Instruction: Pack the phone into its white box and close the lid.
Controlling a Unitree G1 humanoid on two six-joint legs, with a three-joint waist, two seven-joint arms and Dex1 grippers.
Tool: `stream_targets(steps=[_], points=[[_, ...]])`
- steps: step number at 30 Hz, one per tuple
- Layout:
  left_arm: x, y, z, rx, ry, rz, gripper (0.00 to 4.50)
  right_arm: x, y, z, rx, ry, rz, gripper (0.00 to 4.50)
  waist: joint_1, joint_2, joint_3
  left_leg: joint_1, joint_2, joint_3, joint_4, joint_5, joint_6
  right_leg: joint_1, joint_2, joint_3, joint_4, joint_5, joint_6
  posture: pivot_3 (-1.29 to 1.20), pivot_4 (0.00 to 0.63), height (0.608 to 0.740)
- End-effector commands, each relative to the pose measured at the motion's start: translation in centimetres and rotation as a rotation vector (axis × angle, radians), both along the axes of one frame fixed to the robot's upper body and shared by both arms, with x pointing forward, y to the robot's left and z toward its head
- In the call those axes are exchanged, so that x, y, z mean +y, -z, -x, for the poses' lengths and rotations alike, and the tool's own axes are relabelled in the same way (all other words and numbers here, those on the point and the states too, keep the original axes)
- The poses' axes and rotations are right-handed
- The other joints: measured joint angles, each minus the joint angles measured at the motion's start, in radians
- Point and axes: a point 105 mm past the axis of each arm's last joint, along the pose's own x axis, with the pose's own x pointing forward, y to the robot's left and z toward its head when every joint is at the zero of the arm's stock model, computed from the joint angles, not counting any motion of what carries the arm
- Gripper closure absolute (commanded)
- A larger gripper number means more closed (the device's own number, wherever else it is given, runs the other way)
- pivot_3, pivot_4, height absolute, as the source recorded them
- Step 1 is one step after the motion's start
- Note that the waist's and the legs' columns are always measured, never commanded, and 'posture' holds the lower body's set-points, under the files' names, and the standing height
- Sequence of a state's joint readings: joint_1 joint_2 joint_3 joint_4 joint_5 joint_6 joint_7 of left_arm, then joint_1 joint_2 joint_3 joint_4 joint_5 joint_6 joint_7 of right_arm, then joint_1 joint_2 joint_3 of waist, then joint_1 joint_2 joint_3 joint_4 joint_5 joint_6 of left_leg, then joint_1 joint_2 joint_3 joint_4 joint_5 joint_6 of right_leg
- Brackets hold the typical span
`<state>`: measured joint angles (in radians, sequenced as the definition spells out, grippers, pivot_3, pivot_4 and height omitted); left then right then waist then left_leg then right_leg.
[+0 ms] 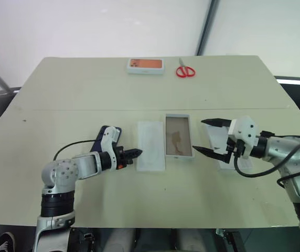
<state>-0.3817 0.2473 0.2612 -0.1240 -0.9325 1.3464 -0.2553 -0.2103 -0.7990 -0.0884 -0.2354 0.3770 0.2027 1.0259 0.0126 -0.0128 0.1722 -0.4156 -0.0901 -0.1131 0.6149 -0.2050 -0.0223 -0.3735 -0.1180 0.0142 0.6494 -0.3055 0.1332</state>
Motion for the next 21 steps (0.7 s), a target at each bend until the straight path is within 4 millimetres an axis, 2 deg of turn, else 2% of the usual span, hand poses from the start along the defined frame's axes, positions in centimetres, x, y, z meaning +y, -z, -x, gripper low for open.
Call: stream_targets(steps=[1, 4, 7, 12, 15, 19, 21], points=[[1.1, -2.2, -0.8, -0.044, -0.041, 0.069, 4.47, 1.8, 0.2, 0.9, 0.015, -0.074, -0.023, 0.0, 0.0, 0.0, 0.0, 0.0, 0.0, 0.0, 0.0, 0.0, 0.0, 0.0, 0.0, 0.0, 0.0, 0.0, 0.0, 0.0, 0.15, 0.74], [1.9, -3.6, -1.0, -0.079, -0.034, 0.069, 4.47, 2.9, 1.7, 0.7, 0.041, -0.091, 0.011, 0.0, -0.004, -0.001, 0.0, 0.0, 0.0, 0.0, 0.0, 0.0, 0.0, -0.001, 0.0, 0.0, 0.0, 0.0, 0.0, 0.0, 0.15, 0.74], [2.9, -4.9, -1.6, -0.121, -0.047, 0.08, 4.47, 3.1, 4.1, 0.1, 0.09, -0.101, 0.118, 0.0, -0.004, -0.001, 0.0, 0.0, 0.0, 0.0, 0.0, 0.0, 0.0, -0.001, 0.001, 0.0, 0.0, 0.0, 0.0, 0.0, 0.15, 0.74], [4.4, -5.2, -1.7, -0.133, -0.055, 0.027, 4.47, 3.4, 6.0, -1.5, 0.173, -0.086, 0.143, 0.0, -0.005, -0.001, 0.001, 0.0, 0.0, 0.0, -0.001, 0.0, 0.0, -0.001, 0.001, 0.0, 0.0, 0.0, 0.0, 0.0, 0.15, 0.74], [4.7, -5.3, -1.5, -0.128, -0.049, 0.033, 4.5, 3.8, 6.7, -1.7, 0.201, -0.12, 0.152, 0.8, -0.004, -0.001, 0.001, 0.0, 0.0, 0.0, -0.001, 0.0, 0.0, -0.001, 0.001, 0.0, 0.0, 0.0, 0.0, 0.0, 0.15, 0.74], [4.6, -5.3, -1.5, -0.138, -0.059, 0.029, 4.5, 4.4, 6.5, -1.8, 0.206, -0.142, 0.145, 2.87, -0.003, -0.001, 0.001, -0.001, 0.0, -0.001, -0.001, 0.0, -0.001, -0.001, 0.001, 0.0, 0.0, 0.0, 0.0, 0.0, 0.15, 0.74], [4.5, -5.5, -1.7, -0.163, -0.078, 0.033, 4.5, 4.7, 7.1, -1.3, 0.212, -0.167, 0.167, 3.92, -0.003, -0.001, 0.001, 0.0, 0.0, -0.001, -0.001, 0.001, -0.001, -0.001, 0.001, 0.0, 0.0, 0.0, 0.0, 0.0, 0.15, 0.74]])
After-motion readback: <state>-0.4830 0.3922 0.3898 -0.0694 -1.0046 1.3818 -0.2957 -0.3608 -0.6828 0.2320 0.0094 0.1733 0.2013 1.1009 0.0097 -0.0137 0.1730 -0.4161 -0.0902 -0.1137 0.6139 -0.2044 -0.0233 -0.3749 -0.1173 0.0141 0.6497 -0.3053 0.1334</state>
